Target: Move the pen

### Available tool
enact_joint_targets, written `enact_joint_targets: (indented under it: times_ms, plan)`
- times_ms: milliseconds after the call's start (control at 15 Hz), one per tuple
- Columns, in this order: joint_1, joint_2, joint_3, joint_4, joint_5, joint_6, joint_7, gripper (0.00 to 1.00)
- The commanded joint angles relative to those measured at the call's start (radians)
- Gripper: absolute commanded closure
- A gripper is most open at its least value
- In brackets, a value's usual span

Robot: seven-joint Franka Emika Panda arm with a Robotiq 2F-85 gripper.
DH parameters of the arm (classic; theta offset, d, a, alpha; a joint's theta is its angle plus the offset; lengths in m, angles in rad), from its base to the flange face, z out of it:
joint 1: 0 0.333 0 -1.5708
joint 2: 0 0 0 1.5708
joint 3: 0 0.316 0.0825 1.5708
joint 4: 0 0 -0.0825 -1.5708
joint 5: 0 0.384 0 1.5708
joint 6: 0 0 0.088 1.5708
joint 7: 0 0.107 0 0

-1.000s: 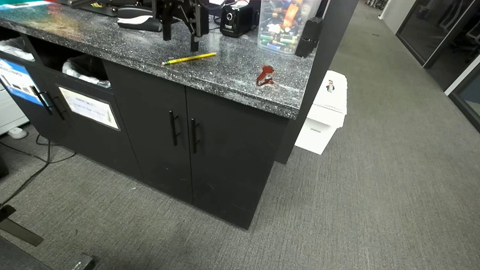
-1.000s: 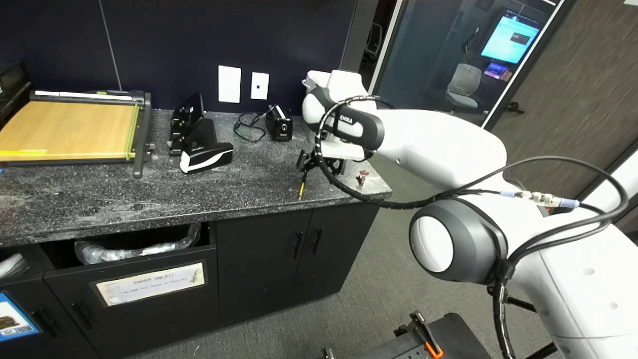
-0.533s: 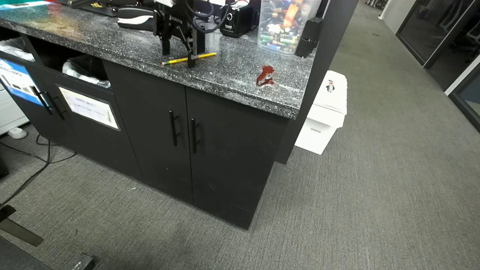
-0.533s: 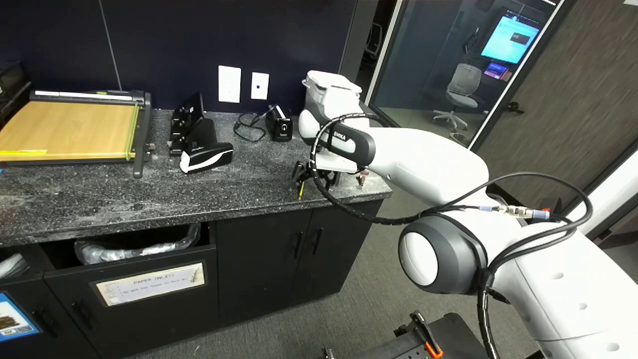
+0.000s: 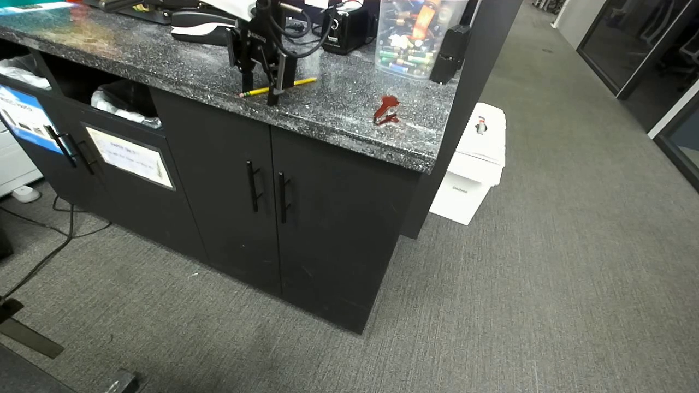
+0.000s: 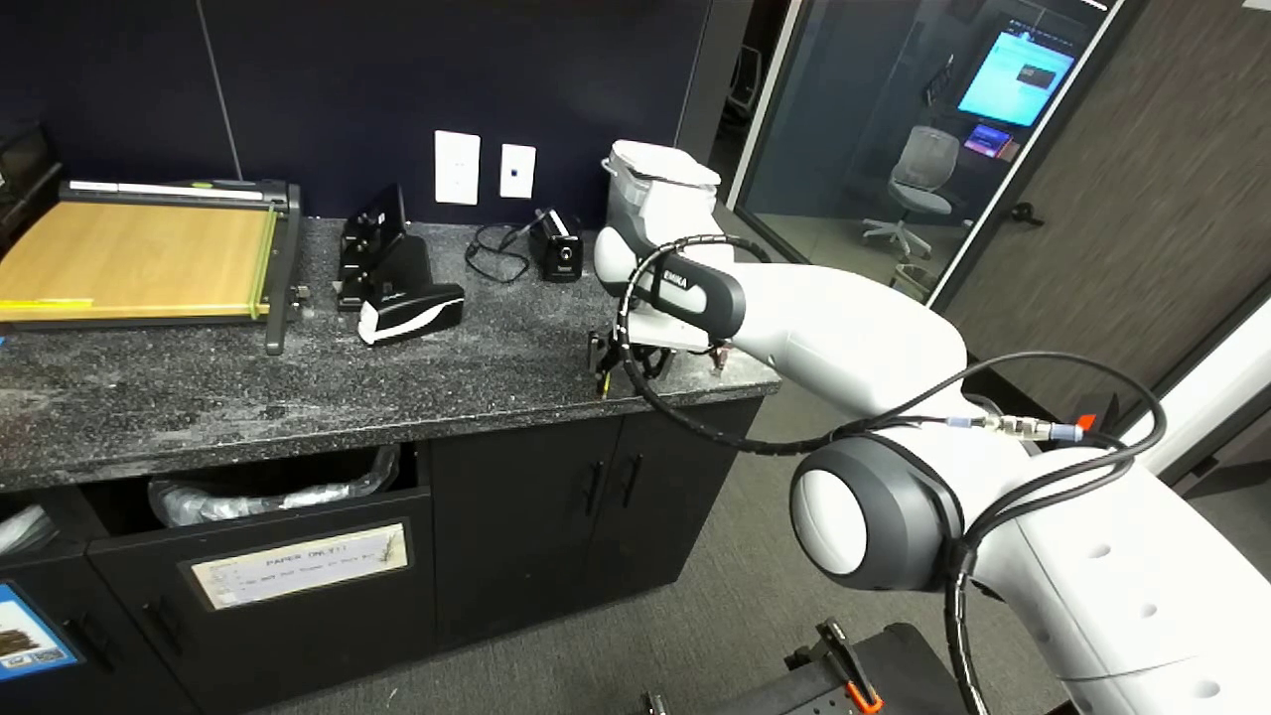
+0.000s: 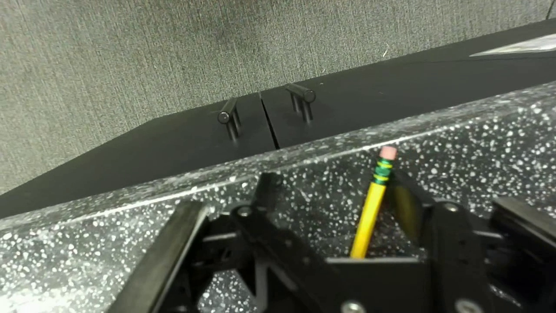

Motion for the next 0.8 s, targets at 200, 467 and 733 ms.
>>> enact_joint_targets:
  times_ms: [200,467,733]
  plan:
    - [-0.010,0.026,0.011,0.046,0.015,0.010,0.029,0.85]
    - [-0.008,0.021,0.013,0.047,0.011,0.006,0.015,1.00]
    - [0.013,0.001,0.033,0.052,0.010,-0.003,-0.058,0.98]
